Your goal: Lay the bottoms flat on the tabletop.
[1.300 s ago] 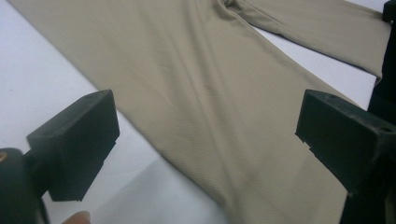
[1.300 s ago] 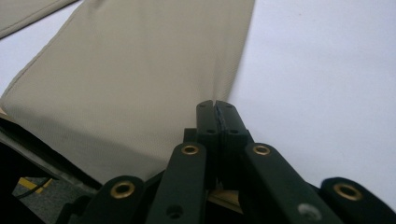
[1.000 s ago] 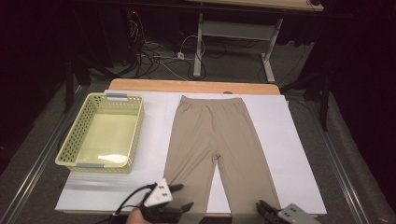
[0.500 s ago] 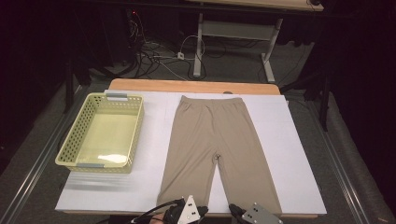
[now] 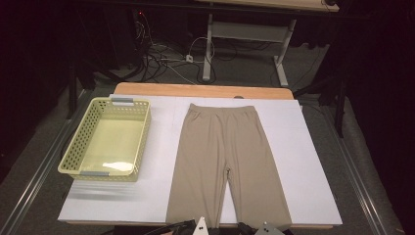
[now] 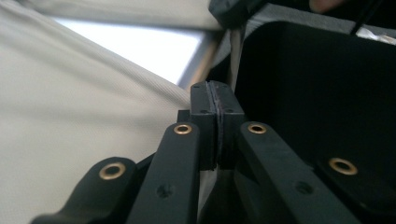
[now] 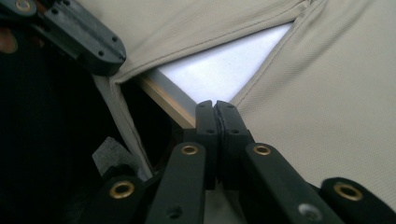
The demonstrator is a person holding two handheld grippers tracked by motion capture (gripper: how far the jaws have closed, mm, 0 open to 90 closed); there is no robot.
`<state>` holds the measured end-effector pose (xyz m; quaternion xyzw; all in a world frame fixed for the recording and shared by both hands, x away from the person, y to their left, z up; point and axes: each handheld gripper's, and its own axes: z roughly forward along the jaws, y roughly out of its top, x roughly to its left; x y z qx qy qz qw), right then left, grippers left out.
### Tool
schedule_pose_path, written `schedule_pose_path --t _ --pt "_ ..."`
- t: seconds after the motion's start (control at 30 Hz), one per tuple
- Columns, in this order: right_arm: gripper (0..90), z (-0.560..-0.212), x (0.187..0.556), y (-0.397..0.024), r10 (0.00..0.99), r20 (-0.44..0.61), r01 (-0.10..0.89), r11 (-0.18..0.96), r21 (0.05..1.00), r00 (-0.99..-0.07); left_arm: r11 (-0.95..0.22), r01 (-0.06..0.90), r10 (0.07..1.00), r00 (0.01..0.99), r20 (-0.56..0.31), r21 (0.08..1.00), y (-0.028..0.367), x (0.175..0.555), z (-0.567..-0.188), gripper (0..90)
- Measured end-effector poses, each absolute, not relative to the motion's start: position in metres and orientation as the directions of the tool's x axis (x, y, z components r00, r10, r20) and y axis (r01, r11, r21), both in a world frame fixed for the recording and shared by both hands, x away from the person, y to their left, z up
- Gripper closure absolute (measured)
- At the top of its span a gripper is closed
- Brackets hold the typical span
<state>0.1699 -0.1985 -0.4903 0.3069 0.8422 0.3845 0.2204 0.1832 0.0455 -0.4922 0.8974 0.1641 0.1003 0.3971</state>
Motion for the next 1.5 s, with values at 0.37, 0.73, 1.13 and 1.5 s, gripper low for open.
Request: schedule_pose_path --t 0.37,0.73,1.13,1.5 --pt "61.1 -0.484 0.178 -0.205 0.705 -0.044 0.356 0.411 0.839 -0.708 -0.486 0.292 0.484 0.875 -0.024 0.824 0.072 0.199 -0.485 46.2" --pt "27.8 -0.487 0.2 -0.206 0.732 0.017 0.366 0.319 0.874 -0.681 -0.349 0.419 0.625 0.771 -0.125 0.838 0.125 0.218 -0.475 15.4" --pt "0.3 -0.484 0.216 -0.21 0.784 0.016 0.359 0.267 0.895 -0.621 -0.244 0.48 0.747 0.647 -0.152 0.843 0.167 0.229 -0.471 0.0" --pt "0.2 -0.474 0.224 -0.2 0.776 -0.01 0.328 0.277 0.903 -0.63 -0.261 0.506 0.751 0.641 -0.156 0.822 0.172 0.232 -0.471 0.0"
